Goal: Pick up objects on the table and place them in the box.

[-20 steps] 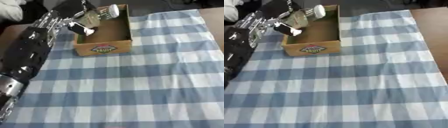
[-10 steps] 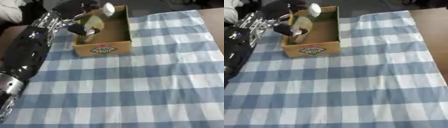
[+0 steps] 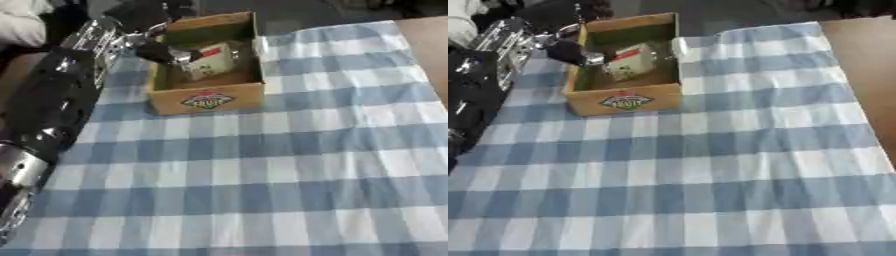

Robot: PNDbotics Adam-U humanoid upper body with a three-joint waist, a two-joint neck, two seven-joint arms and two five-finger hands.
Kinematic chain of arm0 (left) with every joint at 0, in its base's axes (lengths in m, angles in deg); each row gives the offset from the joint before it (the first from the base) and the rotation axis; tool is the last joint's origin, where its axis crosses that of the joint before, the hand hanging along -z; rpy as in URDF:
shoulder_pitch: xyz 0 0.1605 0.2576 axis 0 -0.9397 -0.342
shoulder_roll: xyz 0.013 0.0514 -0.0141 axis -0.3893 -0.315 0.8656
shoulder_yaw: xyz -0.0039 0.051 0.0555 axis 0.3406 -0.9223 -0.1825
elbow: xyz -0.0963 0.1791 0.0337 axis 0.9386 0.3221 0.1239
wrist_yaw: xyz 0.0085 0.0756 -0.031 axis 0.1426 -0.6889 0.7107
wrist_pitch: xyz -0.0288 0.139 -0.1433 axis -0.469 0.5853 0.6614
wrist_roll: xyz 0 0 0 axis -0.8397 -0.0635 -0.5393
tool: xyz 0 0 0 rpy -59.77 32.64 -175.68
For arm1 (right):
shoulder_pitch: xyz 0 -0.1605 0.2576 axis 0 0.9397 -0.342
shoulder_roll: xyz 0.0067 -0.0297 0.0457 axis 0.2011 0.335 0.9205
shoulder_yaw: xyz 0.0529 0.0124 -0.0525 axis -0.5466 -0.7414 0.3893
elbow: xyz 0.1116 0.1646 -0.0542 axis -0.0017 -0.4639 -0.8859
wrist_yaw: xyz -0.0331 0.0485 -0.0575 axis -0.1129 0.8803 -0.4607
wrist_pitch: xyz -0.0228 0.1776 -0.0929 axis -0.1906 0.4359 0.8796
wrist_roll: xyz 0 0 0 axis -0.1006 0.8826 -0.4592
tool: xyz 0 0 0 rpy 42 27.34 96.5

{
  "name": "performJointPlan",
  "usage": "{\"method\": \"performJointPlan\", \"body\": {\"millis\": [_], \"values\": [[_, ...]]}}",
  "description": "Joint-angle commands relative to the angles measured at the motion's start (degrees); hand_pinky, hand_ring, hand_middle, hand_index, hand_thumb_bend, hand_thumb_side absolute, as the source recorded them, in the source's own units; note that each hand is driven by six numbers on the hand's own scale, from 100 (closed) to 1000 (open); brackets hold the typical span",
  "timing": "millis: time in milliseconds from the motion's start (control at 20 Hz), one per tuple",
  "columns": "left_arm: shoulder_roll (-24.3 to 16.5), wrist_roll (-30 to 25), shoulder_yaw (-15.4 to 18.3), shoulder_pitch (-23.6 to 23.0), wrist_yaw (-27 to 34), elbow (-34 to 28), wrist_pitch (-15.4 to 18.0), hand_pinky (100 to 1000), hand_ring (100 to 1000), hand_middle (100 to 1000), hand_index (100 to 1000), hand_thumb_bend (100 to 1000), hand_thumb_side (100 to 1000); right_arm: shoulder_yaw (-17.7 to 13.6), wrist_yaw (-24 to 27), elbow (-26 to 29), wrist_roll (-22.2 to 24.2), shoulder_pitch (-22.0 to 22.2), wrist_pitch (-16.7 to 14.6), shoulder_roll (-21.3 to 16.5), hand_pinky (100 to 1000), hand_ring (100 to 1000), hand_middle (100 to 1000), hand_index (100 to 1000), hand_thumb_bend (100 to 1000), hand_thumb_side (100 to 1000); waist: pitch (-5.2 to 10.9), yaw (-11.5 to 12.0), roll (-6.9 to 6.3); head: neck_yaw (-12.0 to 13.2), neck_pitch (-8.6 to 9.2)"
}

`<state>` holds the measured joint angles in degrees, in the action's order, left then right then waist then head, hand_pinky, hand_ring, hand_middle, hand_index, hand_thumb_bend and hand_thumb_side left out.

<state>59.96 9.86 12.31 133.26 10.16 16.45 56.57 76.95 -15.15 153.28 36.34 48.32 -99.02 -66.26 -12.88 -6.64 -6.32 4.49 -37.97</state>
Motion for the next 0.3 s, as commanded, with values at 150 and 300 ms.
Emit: {"method": "performJointPlan", "body": {"millis": [150, 300], "values": [[-1.6, 0.0, 1.2, 0.9, 4.5, -3.0, -0.5, 1000, 1000, 1000, 1000, 1000, 1000, -0.5, 0.2, 0.9, 0.1, -0.8, 0.0, -0.8, 486, 454, 489, 710, 143, 1000, 1.35, 0.3, 0.15, -0.5, 0.62], [-2.3, 2.0, 1.7, -0.8, 9.8, -6.6, -1.0, 1000, 993, 1000, 1000, 831, 1000, -0.7, 0.1, 0.9, -0.1, -0.6, 0.2, -1.0, 486, 454, 489, 710, 142, 1000, 1.40, 0.6, 0.06, -0.7, 1.15]]}}
